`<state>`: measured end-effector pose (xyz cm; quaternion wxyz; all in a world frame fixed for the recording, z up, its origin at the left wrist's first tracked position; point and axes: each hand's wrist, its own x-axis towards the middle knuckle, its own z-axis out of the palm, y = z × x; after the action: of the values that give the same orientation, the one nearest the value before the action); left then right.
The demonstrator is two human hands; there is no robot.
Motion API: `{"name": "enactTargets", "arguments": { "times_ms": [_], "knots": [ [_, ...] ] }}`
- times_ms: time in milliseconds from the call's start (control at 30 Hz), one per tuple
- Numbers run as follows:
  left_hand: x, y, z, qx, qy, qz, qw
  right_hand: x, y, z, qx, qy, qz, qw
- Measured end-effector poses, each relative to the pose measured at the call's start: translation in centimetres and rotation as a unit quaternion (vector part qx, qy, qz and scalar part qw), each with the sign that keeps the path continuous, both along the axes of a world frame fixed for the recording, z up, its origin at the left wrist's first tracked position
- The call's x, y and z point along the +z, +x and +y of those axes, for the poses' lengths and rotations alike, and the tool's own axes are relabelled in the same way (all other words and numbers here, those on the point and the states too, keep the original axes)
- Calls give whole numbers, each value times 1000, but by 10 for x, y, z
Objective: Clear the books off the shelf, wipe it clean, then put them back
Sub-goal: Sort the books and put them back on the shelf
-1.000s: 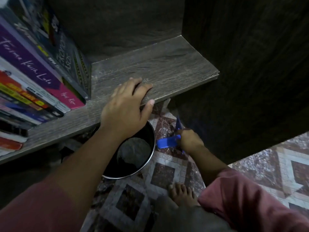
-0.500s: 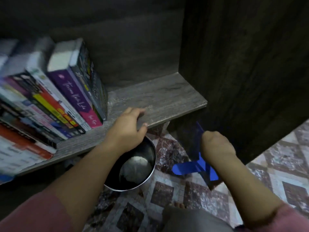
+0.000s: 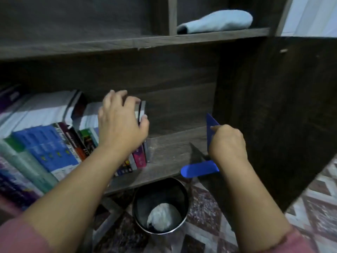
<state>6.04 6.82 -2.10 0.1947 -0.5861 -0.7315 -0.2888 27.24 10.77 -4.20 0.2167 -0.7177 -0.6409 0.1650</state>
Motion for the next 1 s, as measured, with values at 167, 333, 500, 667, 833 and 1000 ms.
{"name": "enactTargets", "arguments": {
  "times_ms": [167,333,500,667,833,1000],
  "knots": [
    [15,-33,16,118,-155,-87,977,-31,-37,17,14,28,35,999],
    [6,-36,42,200,-333,-91,917,-45,-64,32,47,46,58,996],
    [-1,-16,57,247,-383,-37,889,-49,-74,44,86,36,72,993],
    [4,-6,65,276,-405,-70,869,-54,-75,43,144,52,129,980],
    [-3,-7,65,292,-386,-70,872,-61,-55,56,177,6,179,968],
    [-9,-13,62,251,-314,-82,912,-67,-63,57,165,1,143,976]
  ]
}}
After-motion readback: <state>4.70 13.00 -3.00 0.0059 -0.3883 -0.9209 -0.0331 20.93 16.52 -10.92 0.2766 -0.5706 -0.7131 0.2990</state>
